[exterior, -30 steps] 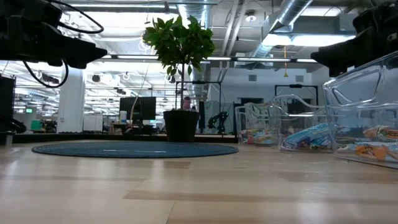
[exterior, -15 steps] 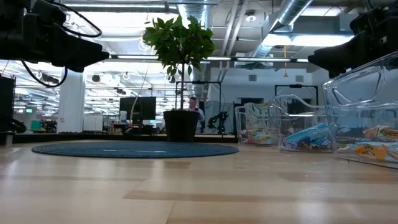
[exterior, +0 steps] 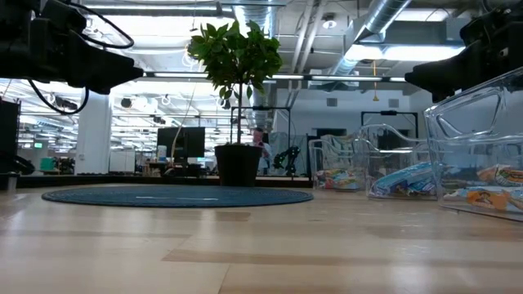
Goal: Pick and place Granola Bars by type
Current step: Return to Home Position
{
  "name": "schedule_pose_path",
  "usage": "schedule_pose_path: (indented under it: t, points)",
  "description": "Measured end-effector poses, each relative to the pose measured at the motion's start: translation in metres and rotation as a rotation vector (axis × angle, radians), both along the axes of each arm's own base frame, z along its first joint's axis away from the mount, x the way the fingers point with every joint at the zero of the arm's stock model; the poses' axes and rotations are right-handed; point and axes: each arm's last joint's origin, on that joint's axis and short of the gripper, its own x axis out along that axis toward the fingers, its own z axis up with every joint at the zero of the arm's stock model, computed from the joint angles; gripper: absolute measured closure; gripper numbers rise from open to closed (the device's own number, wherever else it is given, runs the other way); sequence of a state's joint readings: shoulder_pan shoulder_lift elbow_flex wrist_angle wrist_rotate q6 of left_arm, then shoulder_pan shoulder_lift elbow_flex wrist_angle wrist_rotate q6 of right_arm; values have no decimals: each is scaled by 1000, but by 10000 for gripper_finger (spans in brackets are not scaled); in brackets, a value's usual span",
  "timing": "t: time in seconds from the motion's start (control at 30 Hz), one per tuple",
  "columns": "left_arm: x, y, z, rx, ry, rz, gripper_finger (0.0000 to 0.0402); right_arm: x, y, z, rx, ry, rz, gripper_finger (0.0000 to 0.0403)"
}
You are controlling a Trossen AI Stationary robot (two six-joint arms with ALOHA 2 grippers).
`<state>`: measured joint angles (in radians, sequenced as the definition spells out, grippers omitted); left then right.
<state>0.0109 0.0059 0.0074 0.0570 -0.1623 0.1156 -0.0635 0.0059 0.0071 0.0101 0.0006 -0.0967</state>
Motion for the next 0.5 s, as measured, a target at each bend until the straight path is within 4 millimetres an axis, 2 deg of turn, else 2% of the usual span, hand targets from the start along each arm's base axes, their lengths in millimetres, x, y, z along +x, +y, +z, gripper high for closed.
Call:
schedule_pose_path:
  t: [0.5]
  points:
    - [0, 0, 0, 11, 2, 0, 161, 0, 0, 0, 0, 1, 4, 269]
